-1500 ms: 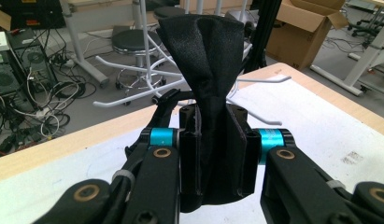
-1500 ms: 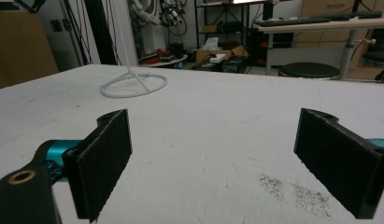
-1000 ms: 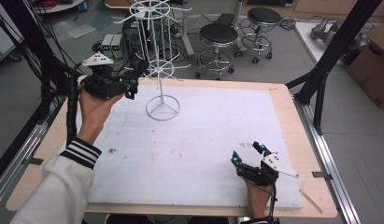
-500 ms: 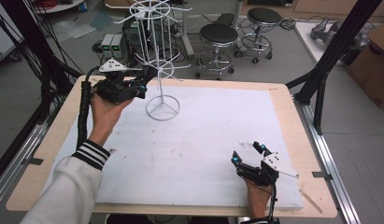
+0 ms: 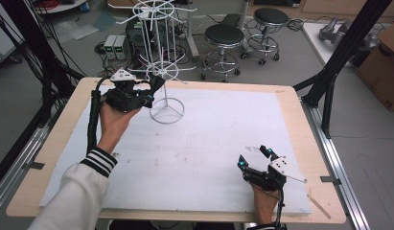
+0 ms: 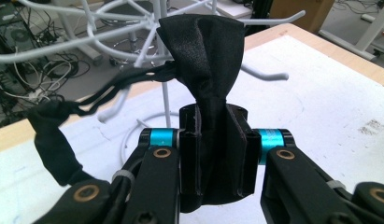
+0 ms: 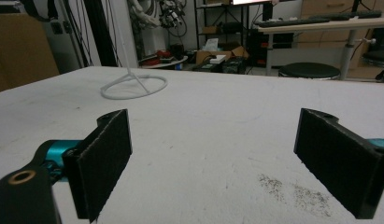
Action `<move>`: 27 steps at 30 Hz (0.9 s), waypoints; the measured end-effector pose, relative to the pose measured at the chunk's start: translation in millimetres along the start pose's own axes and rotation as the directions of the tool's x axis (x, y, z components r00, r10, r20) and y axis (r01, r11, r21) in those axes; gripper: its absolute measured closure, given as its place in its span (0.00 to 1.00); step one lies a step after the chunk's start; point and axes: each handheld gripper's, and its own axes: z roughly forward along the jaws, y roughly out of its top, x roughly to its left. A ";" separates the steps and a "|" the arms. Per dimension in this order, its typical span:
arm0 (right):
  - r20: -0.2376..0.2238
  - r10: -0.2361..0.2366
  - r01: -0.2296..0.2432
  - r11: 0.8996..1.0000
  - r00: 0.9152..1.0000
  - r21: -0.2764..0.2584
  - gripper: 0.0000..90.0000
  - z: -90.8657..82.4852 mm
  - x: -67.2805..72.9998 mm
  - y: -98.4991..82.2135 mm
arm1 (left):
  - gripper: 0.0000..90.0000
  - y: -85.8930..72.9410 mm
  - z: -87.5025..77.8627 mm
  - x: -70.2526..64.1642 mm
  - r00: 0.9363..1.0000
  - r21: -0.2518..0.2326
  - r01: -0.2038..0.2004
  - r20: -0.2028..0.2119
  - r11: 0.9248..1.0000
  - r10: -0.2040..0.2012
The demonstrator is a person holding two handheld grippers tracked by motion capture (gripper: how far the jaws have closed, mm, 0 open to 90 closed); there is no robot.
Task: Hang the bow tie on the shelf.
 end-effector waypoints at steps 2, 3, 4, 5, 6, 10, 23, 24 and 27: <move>0.000 0.000 0.000 1.000 1.000 0.000 0.11 0.0 0.0 0.0 | 0.85 -1.1 1.3 -0.1 1.000 0.001 0.002 0.002 1.000 -0.002; 0.000 -0.001 0.001 1.000 1.000 0.000 0.11 0.0 -0.1 0.0 | 0.85 -1.3 1.9 -0.3 1.000 0.000 0.006 0.004 1.000 -0.006; 0.000 0.000 0.000 1.000 1.000 0.000 0.11 0.0 0.0 0.0 | 0.85 -1.5 2.1 -0.3 1.000 0.000 0.005 0.003 1.000 -0.005; 0.001 0.000 0.000 1.000 1.000 -0.001 0.11 0.1 0.1 0.0 | 0.85 -1.5 2.1 -0.3 1.000 0.000 0.005 0.003 1.000 -0.005; 0.000 -0.001 0.001 1.000 1.000 0.000 0.11 0.0 0.0 0.0 | 0.85 -2.5 3.0 -0.5 1.000 -0.001 0.008 0.005 1.000 -0.008; 0.001 0.000 0.000 1.000 1.000 0.001 0.11 -0.1 0.1 0.0 | 0.84 -7.5 5.6 0.8 1.000 0.003 0.016 0.002 1.000 -0.016; 0.000 0.001 -0.001 1.000 1.000 0.005 0.11 0.0 1.1 -0.1 | 0.83 -16.8 10.1 8.1 0.999 0.030 0.034 0.000 0.999 -0.034; 0.002 -0.001 0.001 1.000 1.000 0.002 0.11 0.0 1.0 -0.2 | 0.83 -17.7 9.9 8.9 0.999 0.027 0.036 0.004 0.999 -0.036; 0.001 0.000 0.000 1.000 1.000 0.002 0.11 -0.2 1.1 -0.2 | 0.74 -21.2 9.5 11.2 1.000 0.026 0.029 -0.009 0.999 -0.029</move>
